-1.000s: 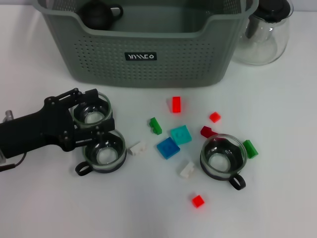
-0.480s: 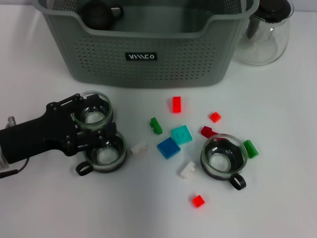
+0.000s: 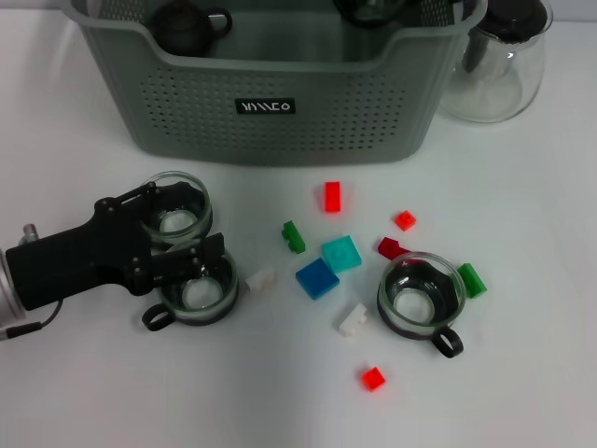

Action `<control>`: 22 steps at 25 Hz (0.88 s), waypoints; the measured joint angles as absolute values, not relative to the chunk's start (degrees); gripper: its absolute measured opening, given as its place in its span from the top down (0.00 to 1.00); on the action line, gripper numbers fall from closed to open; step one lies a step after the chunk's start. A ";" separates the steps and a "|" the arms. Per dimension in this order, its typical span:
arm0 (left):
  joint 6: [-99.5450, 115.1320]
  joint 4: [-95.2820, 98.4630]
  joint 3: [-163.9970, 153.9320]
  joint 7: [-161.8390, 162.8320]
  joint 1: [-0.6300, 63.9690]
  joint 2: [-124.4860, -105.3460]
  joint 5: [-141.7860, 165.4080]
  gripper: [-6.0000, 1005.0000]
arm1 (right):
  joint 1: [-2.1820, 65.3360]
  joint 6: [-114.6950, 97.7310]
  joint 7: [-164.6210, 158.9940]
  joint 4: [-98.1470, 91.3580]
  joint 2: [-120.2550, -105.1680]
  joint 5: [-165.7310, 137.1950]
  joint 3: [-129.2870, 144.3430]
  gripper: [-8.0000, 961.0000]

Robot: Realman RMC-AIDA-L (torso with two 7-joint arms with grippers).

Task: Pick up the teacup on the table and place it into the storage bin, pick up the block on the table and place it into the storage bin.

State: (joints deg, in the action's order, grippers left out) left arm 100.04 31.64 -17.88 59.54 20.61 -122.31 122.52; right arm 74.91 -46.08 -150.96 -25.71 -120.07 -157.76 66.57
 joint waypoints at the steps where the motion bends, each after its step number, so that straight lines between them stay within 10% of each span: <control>1: 100.03 31.64 -17.90 59.51 20.61 -122.30 122.52 0.14 | 74.81 -46.23 -150.95 -25.59 -120.06 -157.80 66.58 0.93; 15: 100.01 31.55 -17.64 59.41 20.49 -122.25 122.41 0.14 | 74.14 -46.59 -150.03 -25.25 -120.15 -157.71 66.40 0.92; 22: 100.45 31.61 -17.58 59.41 20.39 -122.15 122.14 0.15 | 60.47 -50.16 -146.46 -52.97 -120.02 -142.16 64.05 0.61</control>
State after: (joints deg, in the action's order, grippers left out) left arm 100.45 31.61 -17.58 59.41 20.39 -122.15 122.14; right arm 60.47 -50.16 -146.46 -52.97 -120.02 -142.16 64.06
